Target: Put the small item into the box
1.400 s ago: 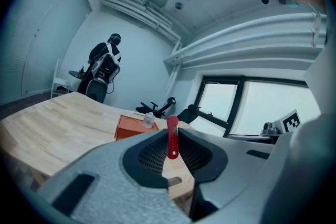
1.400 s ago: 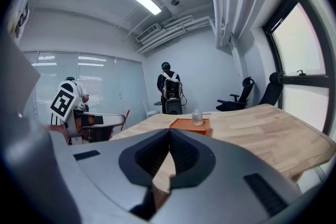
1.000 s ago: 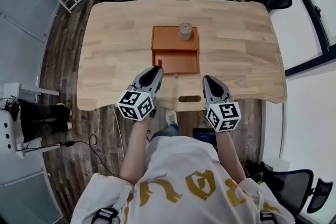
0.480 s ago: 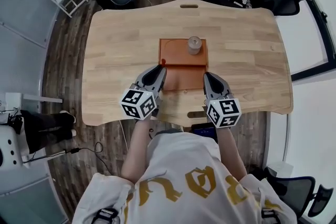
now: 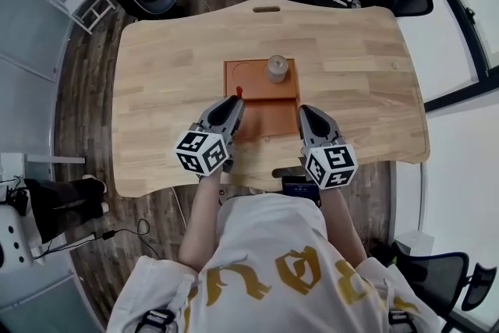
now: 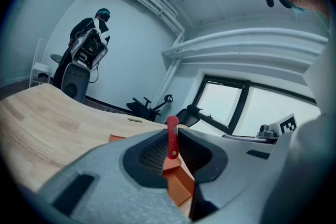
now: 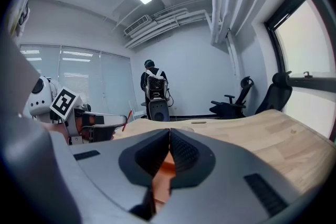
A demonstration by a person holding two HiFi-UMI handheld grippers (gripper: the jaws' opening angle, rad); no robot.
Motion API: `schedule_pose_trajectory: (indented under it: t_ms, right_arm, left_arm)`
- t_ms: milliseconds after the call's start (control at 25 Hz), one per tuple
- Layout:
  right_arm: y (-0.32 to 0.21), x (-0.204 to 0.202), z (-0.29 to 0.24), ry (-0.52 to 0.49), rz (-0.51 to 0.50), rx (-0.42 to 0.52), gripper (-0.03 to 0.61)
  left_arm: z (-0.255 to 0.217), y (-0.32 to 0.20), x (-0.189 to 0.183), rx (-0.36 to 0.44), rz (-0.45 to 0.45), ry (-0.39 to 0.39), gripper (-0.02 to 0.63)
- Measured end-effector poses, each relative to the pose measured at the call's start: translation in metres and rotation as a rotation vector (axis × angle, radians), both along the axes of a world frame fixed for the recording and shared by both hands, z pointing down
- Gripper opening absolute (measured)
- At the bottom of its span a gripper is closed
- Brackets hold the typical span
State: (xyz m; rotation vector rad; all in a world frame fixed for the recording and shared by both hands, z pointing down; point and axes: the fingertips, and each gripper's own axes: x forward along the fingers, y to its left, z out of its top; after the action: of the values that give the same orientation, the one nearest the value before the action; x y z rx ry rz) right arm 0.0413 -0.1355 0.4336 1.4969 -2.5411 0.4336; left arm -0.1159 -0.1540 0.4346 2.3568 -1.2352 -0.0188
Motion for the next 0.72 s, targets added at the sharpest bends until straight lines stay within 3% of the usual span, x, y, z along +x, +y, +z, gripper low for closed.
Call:
schedule_pose_trajectory:
  t_ms: [720]
  right_arm:
    - [-0.020,-0.002,0.023,-0.004,-0.017,-0.049,0.012]
  left_arm:
    - [0.017,-0.017,-0.009,-0.035,-0.026,0.001,0.057]
